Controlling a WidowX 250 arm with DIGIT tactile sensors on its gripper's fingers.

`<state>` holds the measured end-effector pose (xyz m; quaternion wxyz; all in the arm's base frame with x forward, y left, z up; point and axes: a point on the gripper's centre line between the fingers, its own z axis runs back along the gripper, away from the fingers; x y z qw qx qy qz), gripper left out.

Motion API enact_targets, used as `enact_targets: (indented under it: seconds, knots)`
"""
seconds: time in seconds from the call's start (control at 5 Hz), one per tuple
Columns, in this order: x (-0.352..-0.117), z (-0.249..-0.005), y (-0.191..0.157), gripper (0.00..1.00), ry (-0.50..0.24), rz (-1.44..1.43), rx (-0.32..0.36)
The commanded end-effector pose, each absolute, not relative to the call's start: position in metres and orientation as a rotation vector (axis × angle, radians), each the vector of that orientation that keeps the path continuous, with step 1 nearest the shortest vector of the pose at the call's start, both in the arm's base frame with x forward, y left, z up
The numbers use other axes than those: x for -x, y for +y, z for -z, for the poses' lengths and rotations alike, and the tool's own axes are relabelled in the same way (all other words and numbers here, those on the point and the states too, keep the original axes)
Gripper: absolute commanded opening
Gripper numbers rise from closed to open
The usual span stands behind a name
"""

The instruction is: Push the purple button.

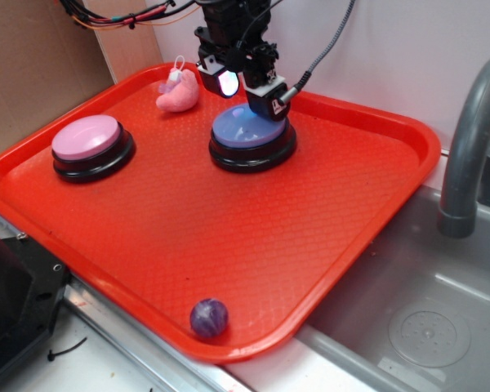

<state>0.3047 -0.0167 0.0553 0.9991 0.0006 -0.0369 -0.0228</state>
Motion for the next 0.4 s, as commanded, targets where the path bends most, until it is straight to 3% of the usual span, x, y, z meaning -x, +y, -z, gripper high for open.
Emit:
enact_targets:
  seconds: [0.0, 0.2]
  knots:
    - [-0.297, -0.082, -0.017, 1.00, -0.090, 0.053, -0.040]
    - [-0.293, -0.105, -0.016, 1.00, -0.135, 0.089, -0.030]
